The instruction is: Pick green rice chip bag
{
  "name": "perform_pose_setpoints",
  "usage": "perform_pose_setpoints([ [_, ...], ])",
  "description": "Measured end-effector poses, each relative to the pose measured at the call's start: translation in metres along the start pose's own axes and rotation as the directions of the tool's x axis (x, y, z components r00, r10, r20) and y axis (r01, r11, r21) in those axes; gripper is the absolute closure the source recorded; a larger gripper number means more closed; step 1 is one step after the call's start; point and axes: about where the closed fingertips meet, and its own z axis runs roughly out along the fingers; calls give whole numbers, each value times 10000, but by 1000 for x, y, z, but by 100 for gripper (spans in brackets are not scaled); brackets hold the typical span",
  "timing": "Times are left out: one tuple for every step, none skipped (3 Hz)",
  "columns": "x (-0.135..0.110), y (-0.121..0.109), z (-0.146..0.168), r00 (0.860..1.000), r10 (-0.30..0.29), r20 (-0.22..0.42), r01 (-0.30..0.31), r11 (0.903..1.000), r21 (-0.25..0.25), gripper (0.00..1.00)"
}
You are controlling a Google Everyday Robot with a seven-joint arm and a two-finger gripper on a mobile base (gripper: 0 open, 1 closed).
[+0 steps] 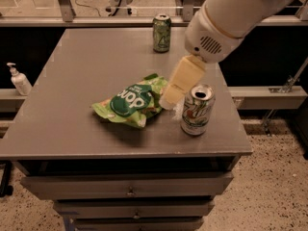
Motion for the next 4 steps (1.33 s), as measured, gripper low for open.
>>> perform_pose_setpoints([
  [-25,3,30,9974,565,438,-563,9984,-70,0],
  [-26,0,60,9902,1212,697,-1202,9926,-193,0],
  [-18,-10,83,9827,1695,752,-1692,9855,-104,0],
  [-10,-23,97,9720,2186,859,-2183,9758,-123,0],
])
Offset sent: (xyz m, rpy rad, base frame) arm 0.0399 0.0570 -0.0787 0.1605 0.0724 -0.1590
